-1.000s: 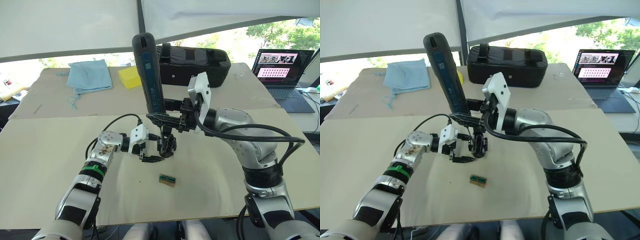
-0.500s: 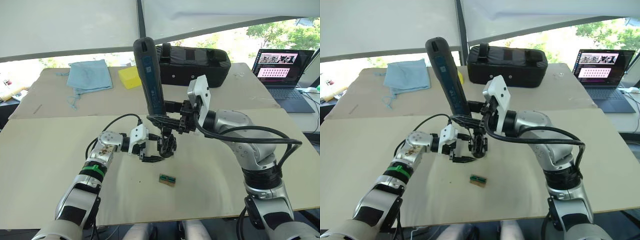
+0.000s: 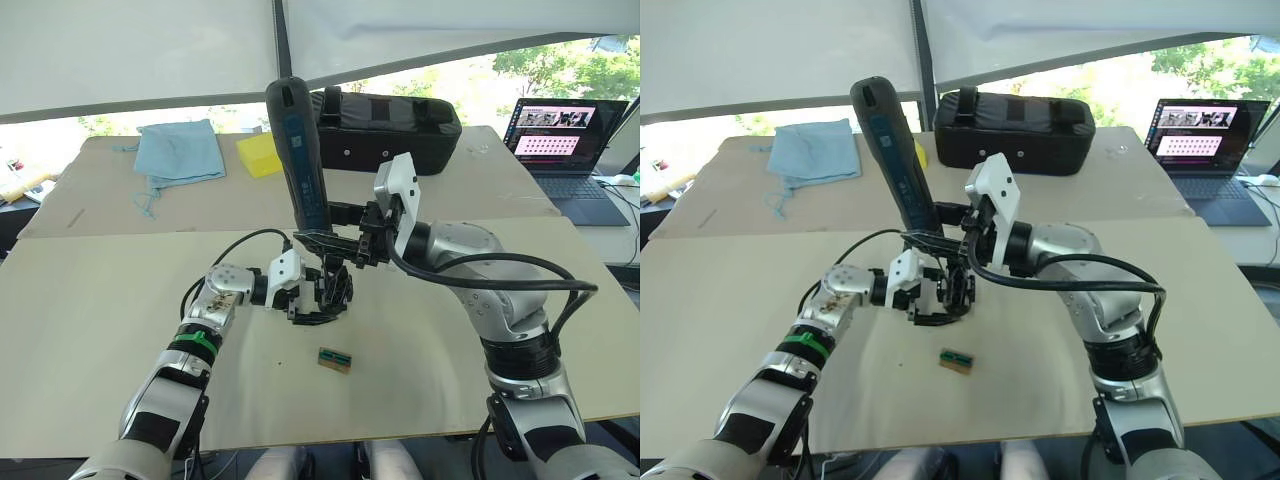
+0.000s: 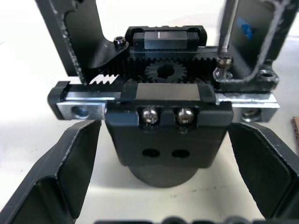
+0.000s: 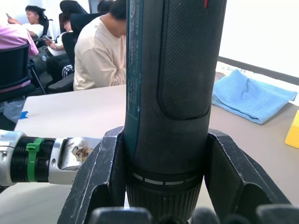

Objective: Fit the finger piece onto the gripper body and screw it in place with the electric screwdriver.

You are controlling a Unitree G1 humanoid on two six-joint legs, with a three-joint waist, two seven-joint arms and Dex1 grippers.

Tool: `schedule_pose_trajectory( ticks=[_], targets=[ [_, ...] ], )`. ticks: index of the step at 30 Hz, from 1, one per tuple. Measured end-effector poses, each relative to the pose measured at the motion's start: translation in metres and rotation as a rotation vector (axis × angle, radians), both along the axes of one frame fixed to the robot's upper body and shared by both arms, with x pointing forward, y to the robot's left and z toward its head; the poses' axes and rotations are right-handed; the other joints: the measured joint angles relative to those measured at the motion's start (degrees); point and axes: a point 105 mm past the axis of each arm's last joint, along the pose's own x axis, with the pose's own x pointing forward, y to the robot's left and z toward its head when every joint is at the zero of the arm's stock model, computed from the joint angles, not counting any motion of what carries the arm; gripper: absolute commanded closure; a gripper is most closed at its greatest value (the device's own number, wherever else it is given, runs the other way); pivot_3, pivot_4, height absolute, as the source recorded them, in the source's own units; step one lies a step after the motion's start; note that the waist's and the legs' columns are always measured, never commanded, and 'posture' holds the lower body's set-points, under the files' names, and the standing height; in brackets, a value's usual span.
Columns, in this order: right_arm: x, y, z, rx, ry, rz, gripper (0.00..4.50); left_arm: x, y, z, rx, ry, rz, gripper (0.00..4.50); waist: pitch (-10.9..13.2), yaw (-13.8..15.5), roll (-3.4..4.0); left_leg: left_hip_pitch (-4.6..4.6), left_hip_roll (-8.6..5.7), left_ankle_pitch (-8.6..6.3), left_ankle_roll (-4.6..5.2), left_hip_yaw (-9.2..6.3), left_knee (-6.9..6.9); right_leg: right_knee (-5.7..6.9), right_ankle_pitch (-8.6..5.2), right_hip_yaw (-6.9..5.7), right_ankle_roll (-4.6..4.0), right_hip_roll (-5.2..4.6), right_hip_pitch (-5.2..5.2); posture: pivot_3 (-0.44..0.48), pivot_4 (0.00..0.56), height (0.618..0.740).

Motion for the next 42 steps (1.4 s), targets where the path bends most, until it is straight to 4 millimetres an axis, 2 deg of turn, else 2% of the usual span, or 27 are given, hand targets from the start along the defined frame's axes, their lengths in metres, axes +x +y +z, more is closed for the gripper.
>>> schedule_pose_trajectory(
  ticks=[2,4,8,15,25,34,42],
  targets=[
    [0.001,-0.001,-0.006,-0.009,0.018,-0.004,2.58,0.000,0.000,-0.002,0.000,0.007,0.004,0.00,0.0,0.0,0.00,0.00,0.00,0.00,0.00,0.00,0.00,0.00,0.00,0.00,0.00,0.00,0.00,0.000,0.150,0.740],
    [0.003,-0.002,-0.011,-0.016,0.031,-0.010,2.58,0.001,-0.001,-0.003,-0.004,0.010,0.011,0.50,0.0,0.0,0.00,0.00,0.00,0.00,0.00,0.00,0.00,0.00,0.00,0.00,0.00,0.00,-0.01,0.000,0.150,0.740],
    [0.002,-0.003,-0.013,-0.017,0.038,-0.006,2.58,0.002,-0.002,-0.008,-0.011,0.025,0.024,2.20,0.0,0.0,0.00,0.00,0.00,0.00,0.00,0.00,0.00,0.00,0.00,0.01,0.00,0.00,-0.01,0.000,0.150,0.740],
    [0.001,-0.004,-0.012,-0.014,0.003,0.000,2.58,0.003,-0.003,-0.008,-0.004,0.016,0.018,2.19,0.0,0.0,0.00,0.01,0.00,0.00,-0.01,0.00,0.04,0.00,0.00,0.00,0.01,0.00,0.02,0.000,0.150,0.740],
    [-0.007,-0.010,0.029,0.053,-0.061,0.028,2.58,0.004,-0.003,-0.008,0.001,0.019,0.012,2.19,0.0,0.1,0.00,0.01,0.01,0.00,-0.01,-0.01,0.05,0.00,0.01,0.04,0.00,-0.01,0.03,0.000,0.150,0.740],
    [-0.007,-0.008,0.019,0.083,0.019,0.007,2.58,0.004,-0.003,-0.007,0.003,0.015,0.005,2.19,0.0,0.0,0.00,0.00,0.01,0.00,0.00,0.00,0.05,0.01,0.02,0.08,-0.01,-0.01,0.03,0.000,0.150,0.740],
    [-0.007,-0.004,0.012,0.077,0.017,0.008,2.58,0.004,-0.003,-0.007,0.003,0.015,0.004,2.19,0.0,0.0,0.00,0.00,0.01,0.00,0.00,0.00,0.05,0.01,0.03,0.05,0.00,-0.01,0.03,0.000,0.150,0.740]
  ],
)
